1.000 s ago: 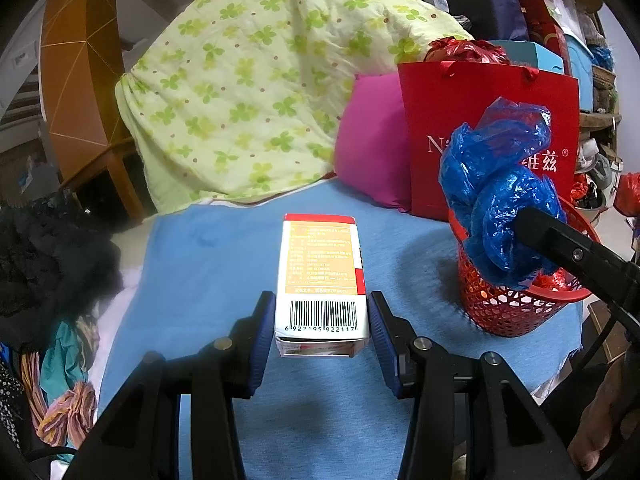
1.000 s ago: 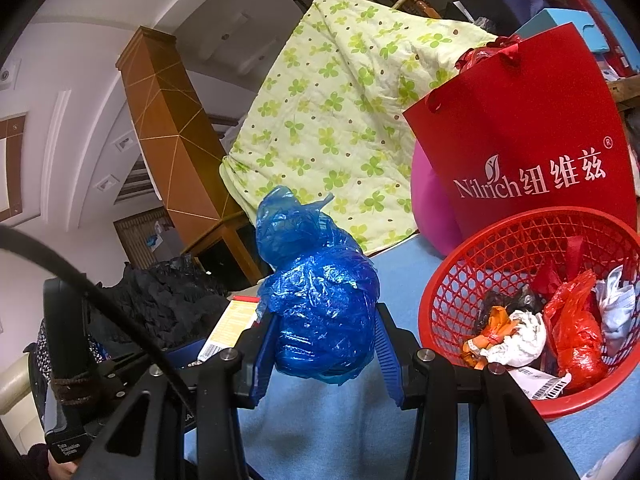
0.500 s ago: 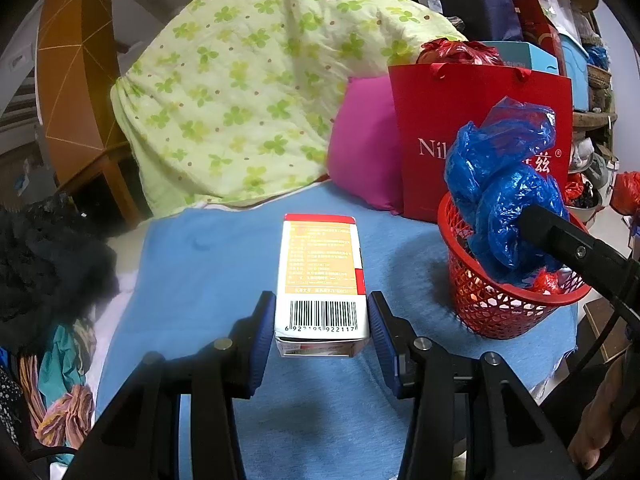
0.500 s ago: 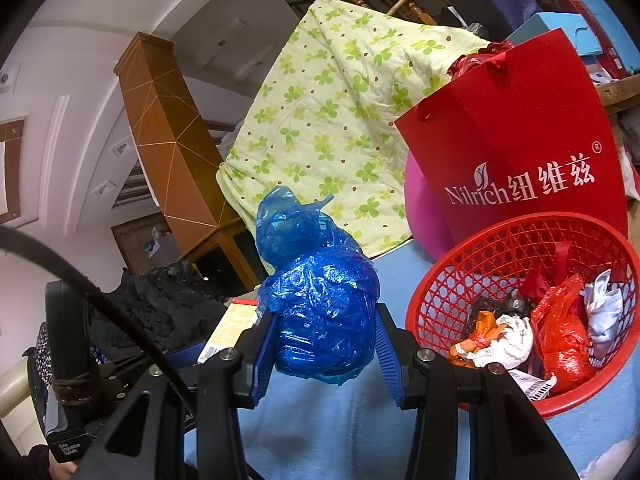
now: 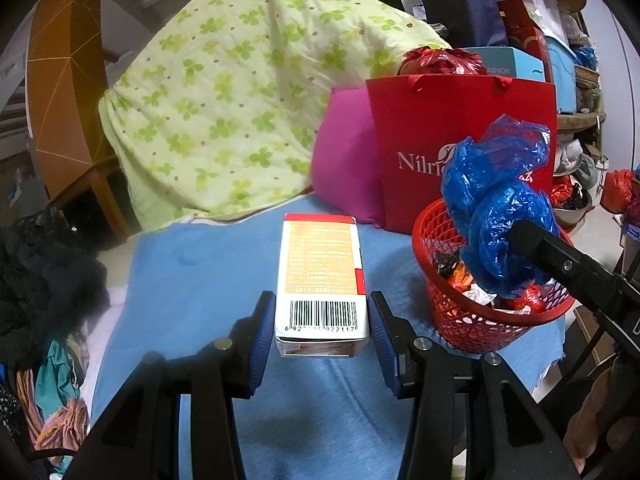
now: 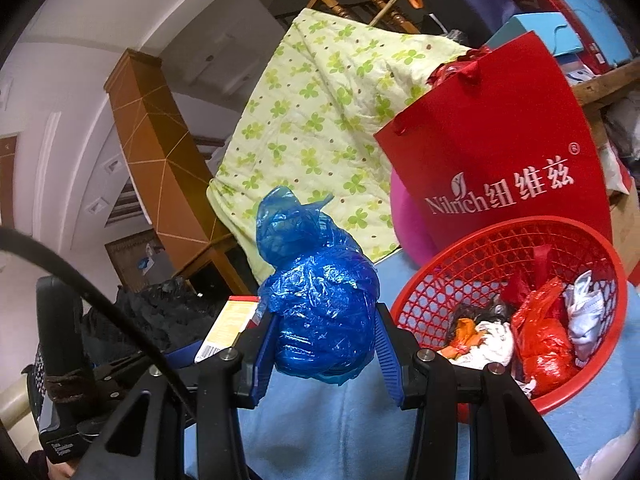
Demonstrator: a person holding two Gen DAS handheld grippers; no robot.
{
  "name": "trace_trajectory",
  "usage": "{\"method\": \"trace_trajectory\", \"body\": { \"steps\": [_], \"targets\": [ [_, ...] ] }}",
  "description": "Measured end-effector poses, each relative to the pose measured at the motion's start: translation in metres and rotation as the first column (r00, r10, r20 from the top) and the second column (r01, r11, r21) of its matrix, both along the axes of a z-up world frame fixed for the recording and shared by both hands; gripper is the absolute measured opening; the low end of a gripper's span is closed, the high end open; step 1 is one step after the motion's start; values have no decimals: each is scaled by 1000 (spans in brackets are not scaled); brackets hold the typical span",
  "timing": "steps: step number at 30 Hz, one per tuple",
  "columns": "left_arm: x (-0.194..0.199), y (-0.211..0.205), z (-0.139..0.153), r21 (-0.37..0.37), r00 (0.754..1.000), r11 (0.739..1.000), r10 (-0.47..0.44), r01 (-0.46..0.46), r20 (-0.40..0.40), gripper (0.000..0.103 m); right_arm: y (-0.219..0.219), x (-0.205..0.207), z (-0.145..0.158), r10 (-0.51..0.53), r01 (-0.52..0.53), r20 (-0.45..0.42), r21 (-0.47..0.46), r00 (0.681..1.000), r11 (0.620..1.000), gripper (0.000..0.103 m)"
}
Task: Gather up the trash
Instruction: 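Carry the blue bag and white box together over the red mesh basket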
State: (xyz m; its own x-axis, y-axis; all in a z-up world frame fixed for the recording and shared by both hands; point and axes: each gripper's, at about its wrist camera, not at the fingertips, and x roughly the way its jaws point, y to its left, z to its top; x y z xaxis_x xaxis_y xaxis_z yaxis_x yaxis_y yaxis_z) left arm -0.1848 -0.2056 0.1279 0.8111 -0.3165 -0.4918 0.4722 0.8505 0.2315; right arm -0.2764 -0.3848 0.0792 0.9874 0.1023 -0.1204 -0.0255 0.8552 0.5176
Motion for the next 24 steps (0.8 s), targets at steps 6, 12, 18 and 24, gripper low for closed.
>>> {"method": "trace_trajectory", "body": {
  "steps": [6,12,18,24],
  "targets": [
    [0,-5,3,-1,1000,1000,-17,17,8,48,-7,-5,-1,-27,27,-2,13,1000,1000,48],
    [-2,-12,5,-4,999,999,-34,34,13,48,-9,-6,0,-42,42,-2,12,999,999,48],
    [-3,-19,7,-4,999,999,-50,50,16,48,-14,-11,-1,-62,62,-2,25,998,998,48],
    [-5,-26,9,-1,997,998,-69,69,21,48,-19,-17,-2,-83,83,0,37,997,996,48]
  ]
}}
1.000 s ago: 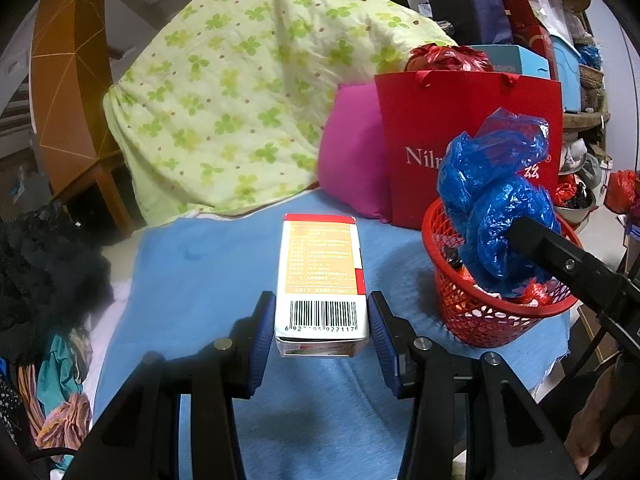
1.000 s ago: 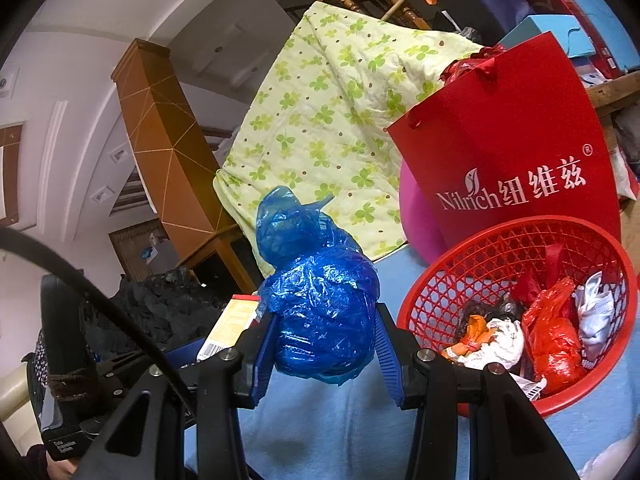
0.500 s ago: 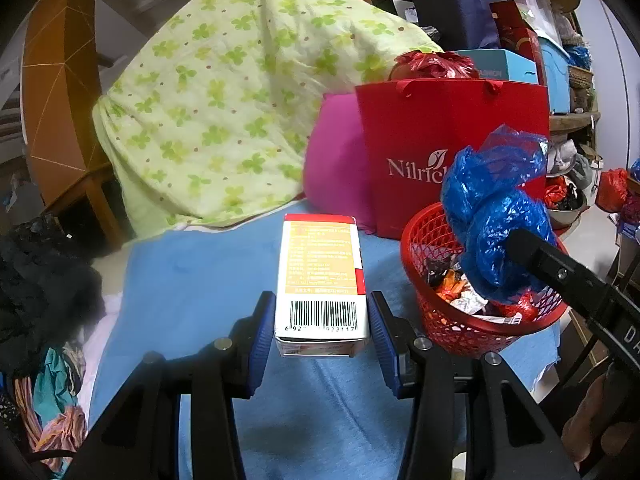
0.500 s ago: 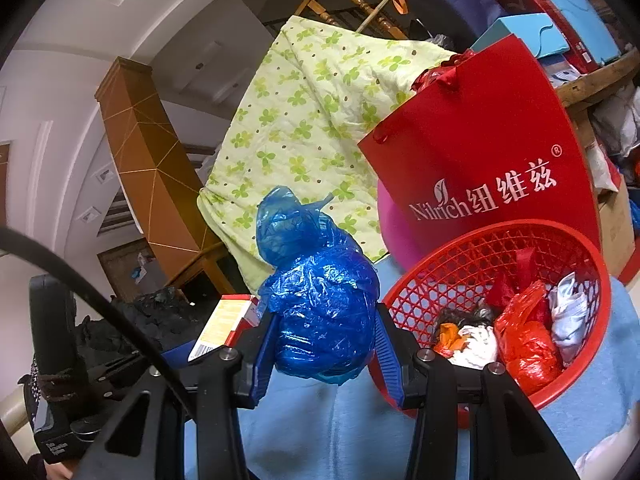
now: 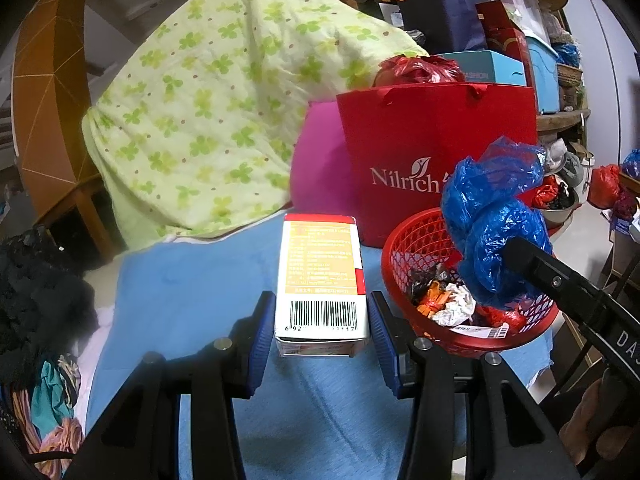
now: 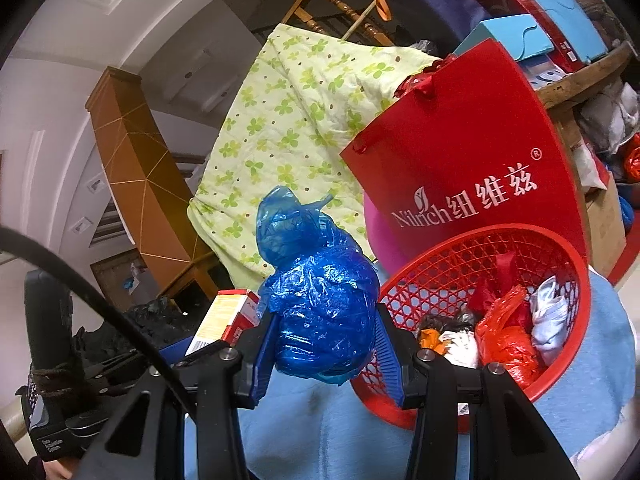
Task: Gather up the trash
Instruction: 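Carry the blue bag and white box together over the red mesh basket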
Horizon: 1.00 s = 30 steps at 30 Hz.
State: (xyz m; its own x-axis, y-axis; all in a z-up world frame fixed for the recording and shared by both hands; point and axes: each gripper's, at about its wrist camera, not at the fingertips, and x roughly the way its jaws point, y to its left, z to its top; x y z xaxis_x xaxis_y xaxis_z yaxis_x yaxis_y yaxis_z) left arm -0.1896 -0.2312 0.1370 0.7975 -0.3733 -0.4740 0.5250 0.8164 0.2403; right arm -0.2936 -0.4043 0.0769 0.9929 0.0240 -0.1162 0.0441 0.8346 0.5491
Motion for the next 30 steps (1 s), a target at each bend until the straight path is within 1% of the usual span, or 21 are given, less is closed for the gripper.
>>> {"method": "trace_trajectory", "body": {
  "steps": [12,20,30],
  "targets": [
    [-4,-13,3,9,999,999,-37,37,11,48,-9,-12,-1,-41,41,8,36,999,999,48],
    [-6,-19,5,17,998,998,-58,57,19,48,-27,-20,-6,-65,61,23,125,998,990,48],
    [-7,-29,4,9,995,996,-93,92,25,48,-32,-23,-4,-88,83,32,132,996,988,48]
  ]
}}
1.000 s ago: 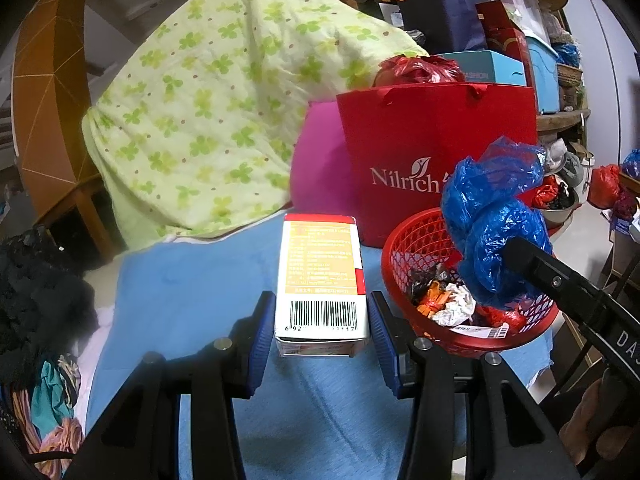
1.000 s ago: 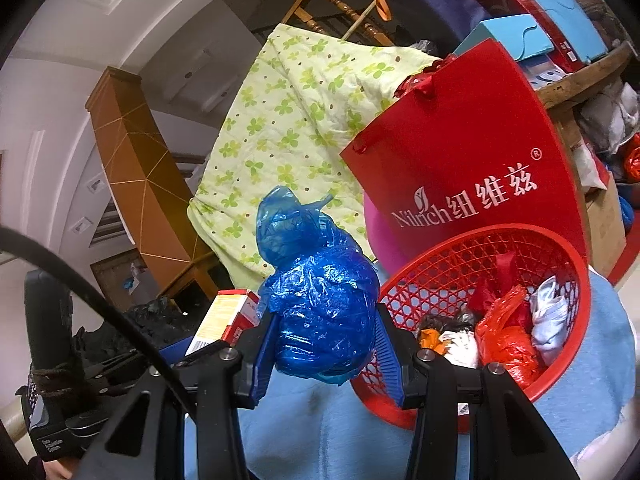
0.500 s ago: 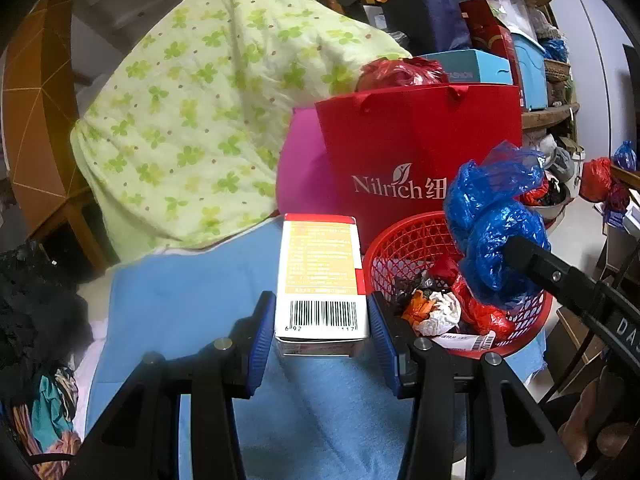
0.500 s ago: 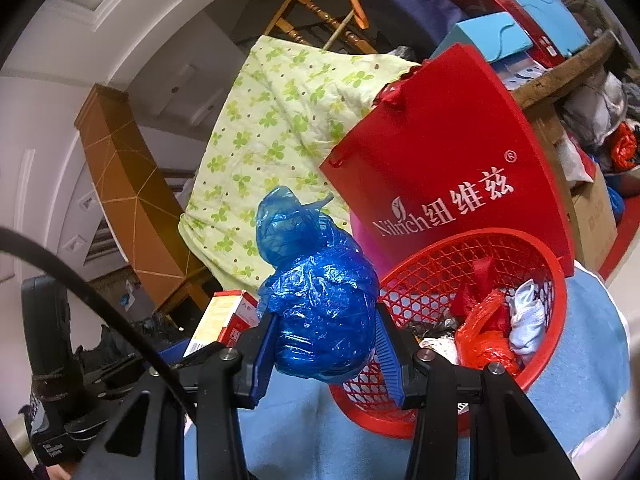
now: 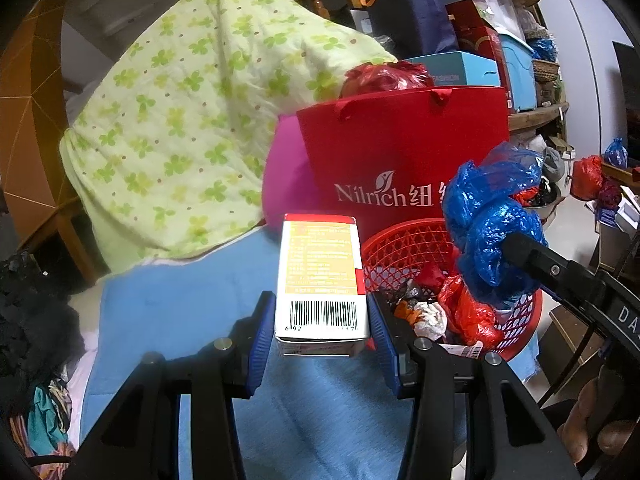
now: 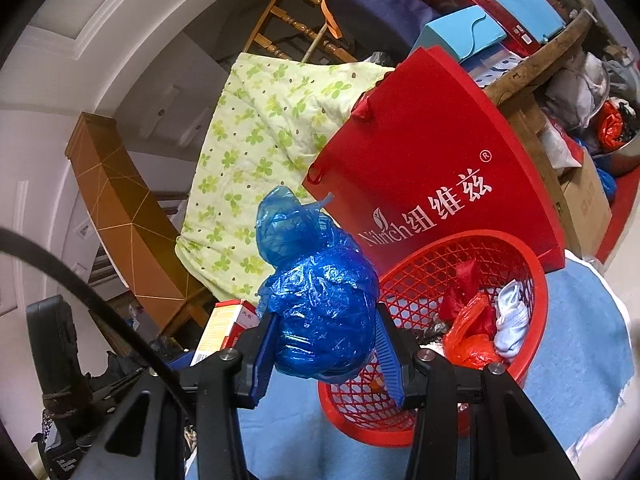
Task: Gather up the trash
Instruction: 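Carry the blue bag and white box together over the red mesh basket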
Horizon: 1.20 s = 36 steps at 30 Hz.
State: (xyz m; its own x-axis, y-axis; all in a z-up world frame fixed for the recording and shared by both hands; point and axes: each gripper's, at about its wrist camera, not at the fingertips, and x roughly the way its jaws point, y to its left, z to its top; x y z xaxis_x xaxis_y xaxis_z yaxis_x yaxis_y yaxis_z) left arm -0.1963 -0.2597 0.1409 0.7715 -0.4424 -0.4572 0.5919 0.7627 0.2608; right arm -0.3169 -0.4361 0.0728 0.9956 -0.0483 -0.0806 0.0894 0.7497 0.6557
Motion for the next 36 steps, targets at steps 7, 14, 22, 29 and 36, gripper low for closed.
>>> {"method": "trace_trajectory", "body": {
  "steps": [7,14,22,29,36],
  "targets": [
    [4,-11,-5,5,1000,1000,-10,10,-13,48,-6,1,0,-30,30,-5,0,1000,1000,48],
    [10,-21,-6,0,999,1000,-23,23,-24,48,-12,4,1,-67,67,-17,-1,998,998,48],
    [19,-31,-6,-20,998,999,-37,36,-41,48,-14,16,11,-122,117,-44,-106,992,988,48],
    [24,-42,-10,-33,998,999,-37,35,-57,48,-42,29,10,-155,149,-66,-85,986,985,48],
    [27,-52,-16,-39,995,998,-43,40,-86,48,-46,25,4,-157,150,-86,-79,984,985,48]
  ]
}}
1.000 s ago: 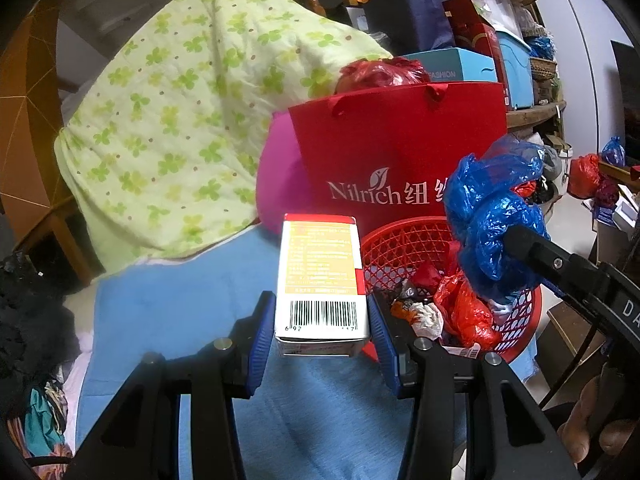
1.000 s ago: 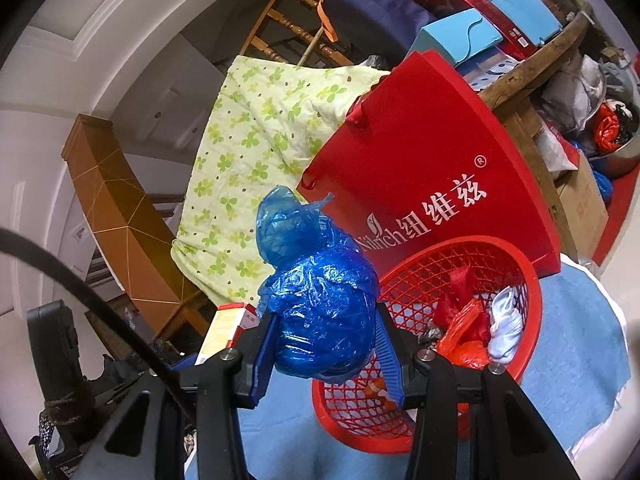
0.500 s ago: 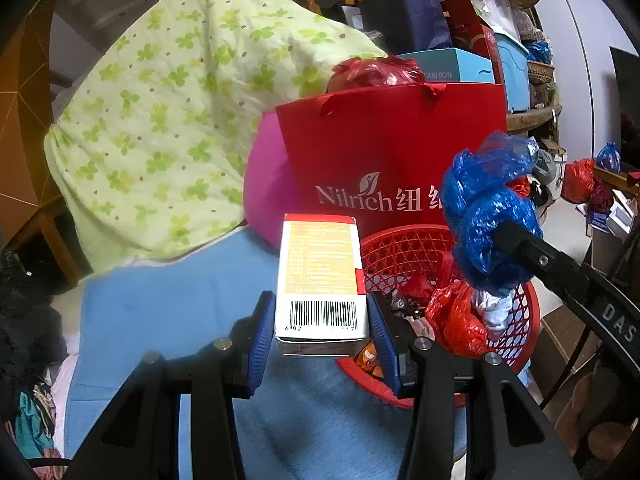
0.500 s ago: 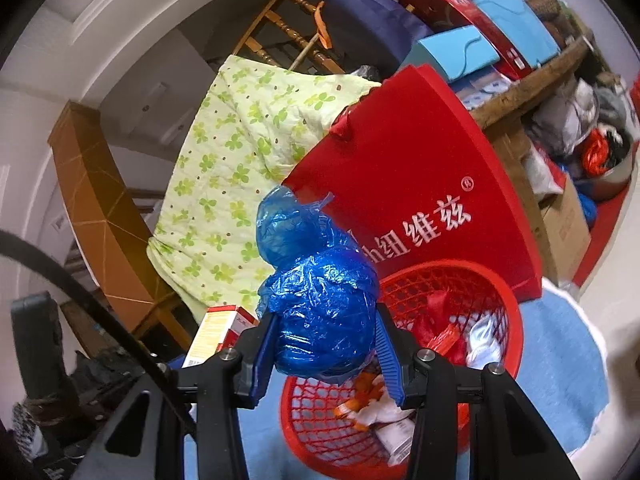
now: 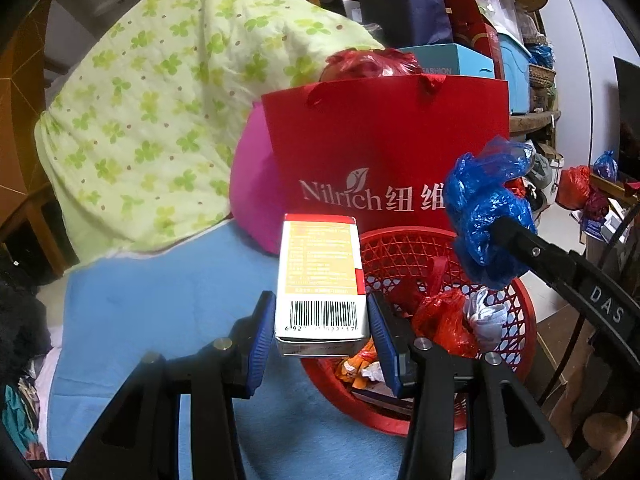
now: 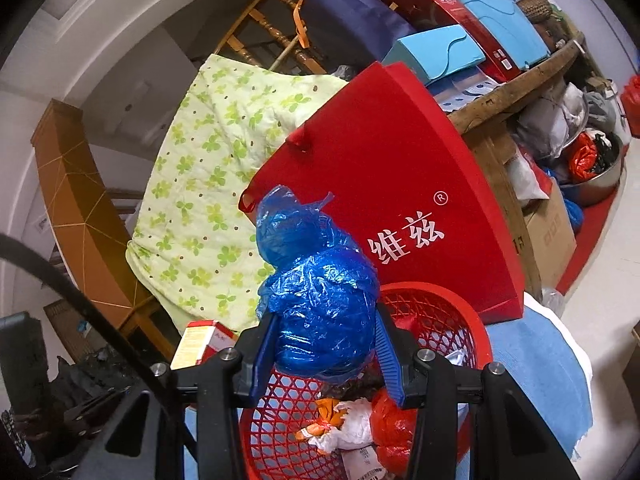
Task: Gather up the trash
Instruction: 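Carry the blue bag and white box together over the red mesh basket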
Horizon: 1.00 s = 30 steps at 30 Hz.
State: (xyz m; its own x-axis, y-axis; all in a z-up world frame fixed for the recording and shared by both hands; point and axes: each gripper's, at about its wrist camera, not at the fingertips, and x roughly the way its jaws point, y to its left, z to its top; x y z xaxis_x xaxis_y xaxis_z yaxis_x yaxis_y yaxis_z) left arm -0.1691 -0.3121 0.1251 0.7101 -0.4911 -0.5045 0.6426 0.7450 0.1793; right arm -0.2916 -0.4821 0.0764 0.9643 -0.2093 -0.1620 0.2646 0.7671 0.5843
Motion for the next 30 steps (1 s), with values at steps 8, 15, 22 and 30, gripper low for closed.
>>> {"method": "trace_trajectory", "body": {
  "steps": [8,15,22,30],
  "targets": [
    [4,-7,-4,10,1000,1000,-3,3,0,48,-1,0,-1,8,-8,3,7,1000,1000,48],
    [10,-8,-9,9,1000,1000,-3,3,-26,49,0,0,-1,12,-12,4,3,1000,1000,49],
    [16,-10,-14,7,998,1000,-16,16,-55,49,0,1,0,17,-17,6,2,1000,1000,49],
    [22,-11,-16,-5,996,999,-39,39,-77,49,-2,0,-1,20,-21,16,11,1000,1000,50]
  ]
}}
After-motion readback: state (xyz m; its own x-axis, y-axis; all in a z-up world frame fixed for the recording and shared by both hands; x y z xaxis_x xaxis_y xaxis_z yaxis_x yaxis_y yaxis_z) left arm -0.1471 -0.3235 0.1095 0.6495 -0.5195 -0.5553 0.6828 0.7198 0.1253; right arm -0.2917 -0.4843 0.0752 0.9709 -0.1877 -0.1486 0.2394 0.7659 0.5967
